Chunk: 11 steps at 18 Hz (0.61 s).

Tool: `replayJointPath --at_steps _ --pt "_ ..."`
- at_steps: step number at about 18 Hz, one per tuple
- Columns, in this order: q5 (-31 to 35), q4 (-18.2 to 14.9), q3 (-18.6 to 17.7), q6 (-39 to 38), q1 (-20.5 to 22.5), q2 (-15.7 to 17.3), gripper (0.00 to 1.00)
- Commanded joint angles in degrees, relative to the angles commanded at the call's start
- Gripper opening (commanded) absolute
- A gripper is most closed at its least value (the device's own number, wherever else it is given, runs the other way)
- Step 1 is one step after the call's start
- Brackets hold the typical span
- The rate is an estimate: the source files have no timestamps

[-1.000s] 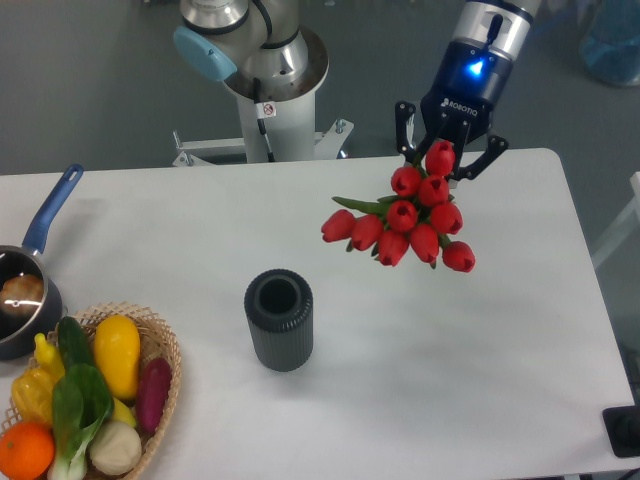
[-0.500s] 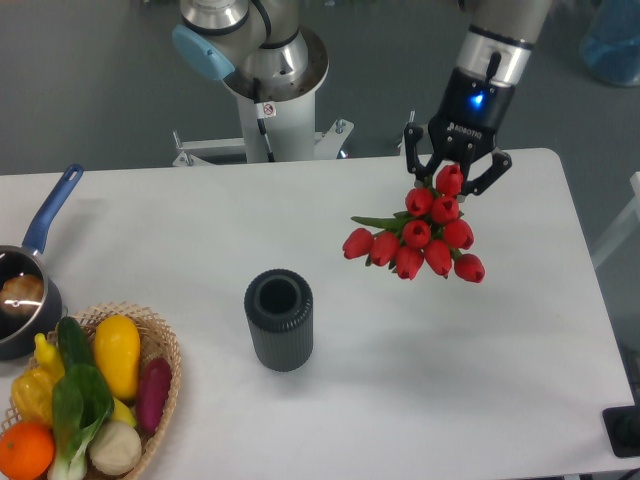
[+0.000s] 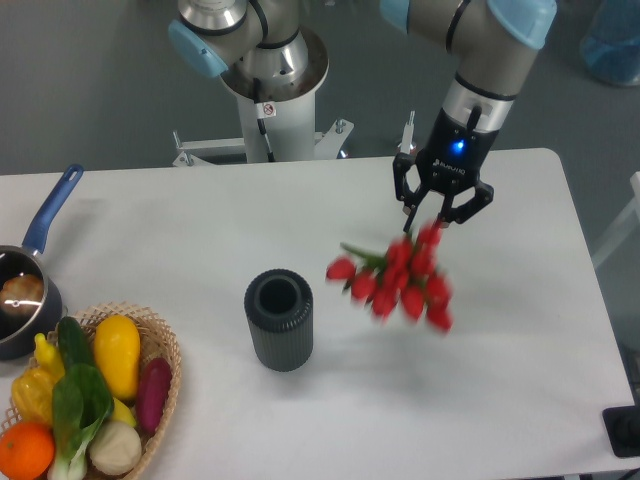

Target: Place the flowers on the table

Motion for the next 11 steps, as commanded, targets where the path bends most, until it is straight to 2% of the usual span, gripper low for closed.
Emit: replayJointPath --at_steps 6,7,10,11 --pt "0.09 0.09 0.53 0.09 0.0 -1.58 0.41" --pt "0.09 0.26 0.62 0.17 0.0 -1.67 0.45" --pt "-0.08 0.62 2.45 3.5 0.0 -2.81 0.99" --pt "0.0 0.62 2.81 4.91 0.0 -2.9 1.0"
